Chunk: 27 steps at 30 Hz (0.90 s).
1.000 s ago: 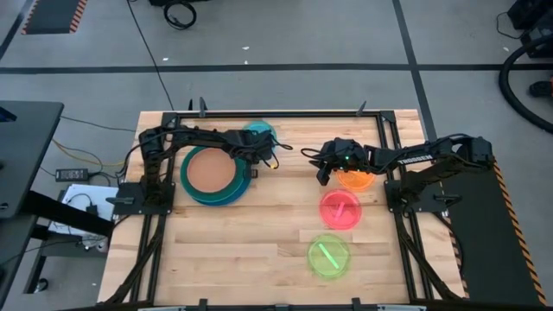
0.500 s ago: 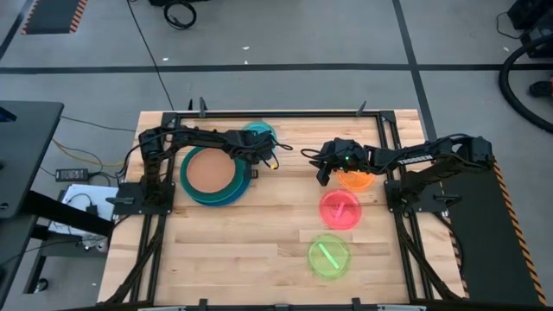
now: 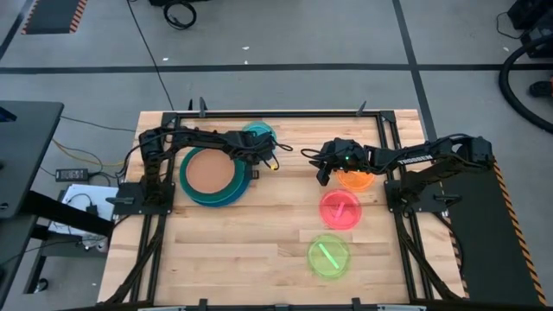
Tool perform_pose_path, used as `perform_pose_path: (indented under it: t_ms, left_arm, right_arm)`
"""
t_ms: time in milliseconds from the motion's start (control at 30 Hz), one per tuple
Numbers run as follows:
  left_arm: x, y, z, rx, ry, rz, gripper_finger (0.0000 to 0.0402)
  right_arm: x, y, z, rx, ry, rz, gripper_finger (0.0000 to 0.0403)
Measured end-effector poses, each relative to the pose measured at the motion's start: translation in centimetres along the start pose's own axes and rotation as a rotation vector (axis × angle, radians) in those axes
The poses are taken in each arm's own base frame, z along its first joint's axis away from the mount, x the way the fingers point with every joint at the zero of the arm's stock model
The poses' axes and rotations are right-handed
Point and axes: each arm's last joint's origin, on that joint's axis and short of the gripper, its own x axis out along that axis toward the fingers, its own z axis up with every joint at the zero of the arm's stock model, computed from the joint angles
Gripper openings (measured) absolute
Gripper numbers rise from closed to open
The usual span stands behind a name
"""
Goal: Stack plastic plates
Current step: Stack the light blue plate on top of the brown plate
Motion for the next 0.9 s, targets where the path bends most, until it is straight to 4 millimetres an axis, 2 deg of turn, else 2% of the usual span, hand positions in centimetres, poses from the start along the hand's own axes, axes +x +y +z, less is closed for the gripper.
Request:
perform_pose_path:
  t_ms: [500,900]
  left_arm:
    - [-0.6,-2.0,0.6,0.011,-0.011,-0.016,0.0003]
    - [-3.9,-3.2,1.9,0.024,-0.006,-0.021,0.0004]
  right_arm:
    - [0.0,0.0,0.0,0.003,0.0,0.0,0.01]
    - [-0.4,0.0,0.2,-0.041,-0.016,-0.011,0.01]
